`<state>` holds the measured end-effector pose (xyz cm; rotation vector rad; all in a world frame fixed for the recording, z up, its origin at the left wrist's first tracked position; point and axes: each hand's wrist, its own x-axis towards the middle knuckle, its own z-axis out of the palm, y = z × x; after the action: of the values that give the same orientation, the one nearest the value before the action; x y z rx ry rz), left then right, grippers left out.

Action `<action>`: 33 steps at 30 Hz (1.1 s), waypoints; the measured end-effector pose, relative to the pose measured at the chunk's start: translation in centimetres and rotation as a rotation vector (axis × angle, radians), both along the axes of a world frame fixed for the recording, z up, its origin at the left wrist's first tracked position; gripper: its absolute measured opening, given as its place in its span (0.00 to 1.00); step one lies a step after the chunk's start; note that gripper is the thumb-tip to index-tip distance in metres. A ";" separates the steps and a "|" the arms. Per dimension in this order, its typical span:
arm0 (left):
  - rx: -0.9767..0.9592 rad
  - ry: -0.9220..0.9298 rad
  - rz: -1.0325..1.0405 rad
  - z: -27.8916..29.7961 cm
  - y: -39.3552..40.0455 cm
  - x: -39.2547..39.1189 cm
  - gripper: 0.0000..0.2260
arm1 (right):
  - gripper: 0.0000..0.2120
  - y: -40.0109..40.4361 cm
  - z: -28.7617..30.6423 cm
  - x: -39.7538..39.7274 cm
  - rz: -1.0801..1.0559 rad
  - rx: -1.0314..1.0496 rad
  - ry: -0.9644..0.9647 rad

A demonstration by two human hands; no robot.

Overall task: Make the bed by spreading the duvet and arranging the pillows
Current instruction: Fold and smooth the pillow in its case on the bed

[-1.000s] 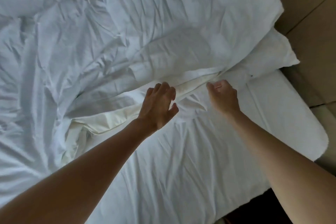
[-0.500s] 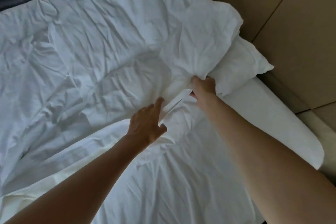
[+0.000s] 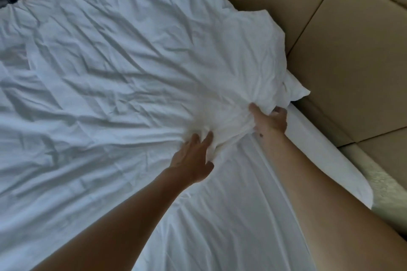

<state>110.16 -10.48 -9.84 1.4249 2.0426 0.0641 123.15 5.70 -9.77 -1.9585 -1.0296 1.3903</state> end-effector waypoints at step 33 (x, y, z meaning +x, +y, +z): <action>0.421 -0.142 1.036 9.2 -1.1 -12.3 0.21 | 0.16 -14.9 1.7 -6.9 1.246 0.897 -0.313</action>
<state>97.81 -11.58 -0.60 0.3870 2.5029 1.0303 116.26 -9.24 -8.11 -0.7706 -2.6642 0.7370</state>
